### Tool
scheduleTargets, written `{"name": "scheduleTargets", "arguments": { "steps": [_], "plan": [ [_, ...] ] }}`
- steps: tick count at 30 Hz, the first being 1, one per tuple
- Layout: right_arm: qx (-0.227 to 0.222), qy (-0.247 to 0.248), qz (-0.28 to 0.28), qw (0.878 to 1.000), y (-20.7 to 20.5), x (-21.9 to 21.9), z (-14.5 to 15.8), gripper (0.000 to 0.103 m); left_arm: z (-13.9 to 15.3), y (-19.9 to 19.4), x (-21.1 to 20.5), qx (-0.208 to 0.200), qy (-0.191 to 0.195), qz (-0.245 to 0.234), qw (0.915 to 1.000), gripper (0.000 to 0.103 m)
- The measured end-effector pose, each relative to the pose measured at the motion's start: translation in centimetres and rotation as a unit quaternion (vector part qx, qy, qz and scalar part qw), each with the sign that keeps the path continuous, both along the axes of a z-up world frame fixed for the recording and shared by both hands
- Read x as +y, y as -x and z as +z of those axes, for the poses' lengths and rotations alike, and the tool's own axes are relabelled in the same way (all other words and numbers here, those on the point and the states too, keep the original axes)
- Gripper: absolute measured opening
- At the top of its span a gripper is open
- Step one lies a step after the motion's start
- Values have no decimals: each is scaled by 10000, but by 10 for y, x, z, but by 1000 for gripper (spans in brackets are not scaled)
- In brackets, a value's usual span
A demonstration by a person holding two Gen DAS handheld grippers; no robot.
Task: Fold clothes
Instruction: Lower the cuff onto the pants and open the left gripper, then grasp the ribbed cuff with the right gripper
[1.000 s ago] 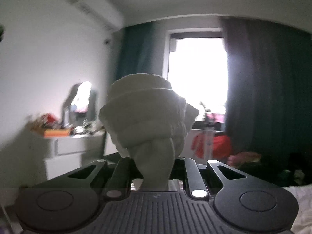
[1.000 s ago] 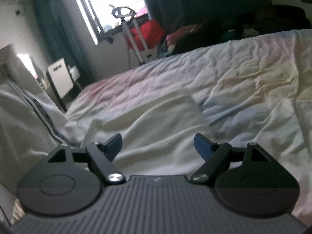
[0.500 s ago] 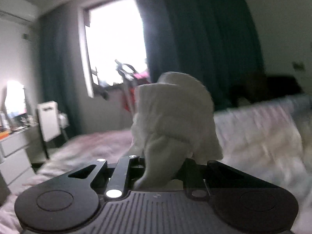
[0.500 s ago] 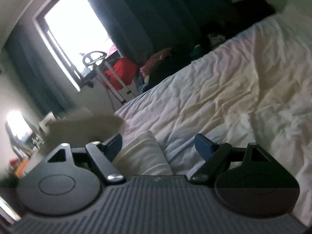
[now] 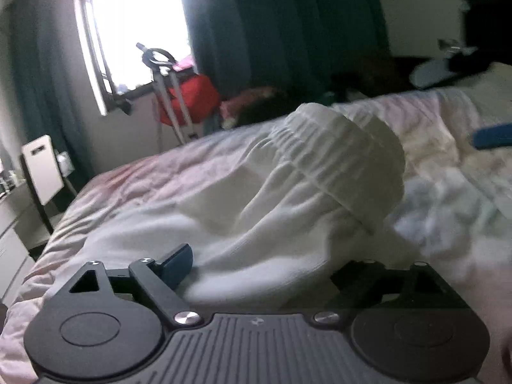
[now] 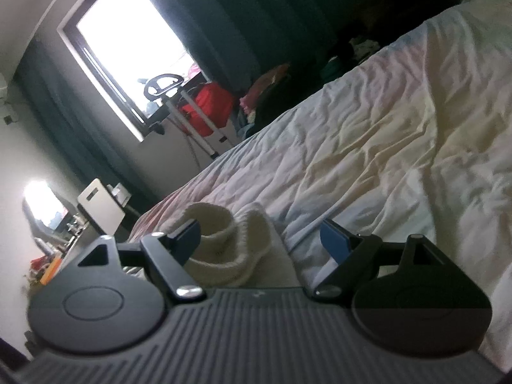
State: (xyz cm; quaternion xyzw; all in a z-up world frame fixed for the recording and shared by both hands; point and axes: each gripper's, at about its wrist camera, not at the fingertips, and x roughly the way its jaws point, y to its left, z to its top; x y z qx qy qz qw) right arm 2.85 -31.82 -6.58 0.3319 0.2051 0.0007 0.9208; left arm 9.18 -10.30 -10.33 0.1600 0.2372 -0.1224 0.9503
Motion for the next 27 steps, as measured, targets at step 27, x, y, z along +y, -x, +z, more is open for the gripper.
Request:
{"name": "scheduleTargets", "arguments": {
  "steps": [27],
  "plan": [
    [580,-864,622,9926,-31,79,-60,90,69,57,163,128,1775,1111,9777,95]
  ]
}}
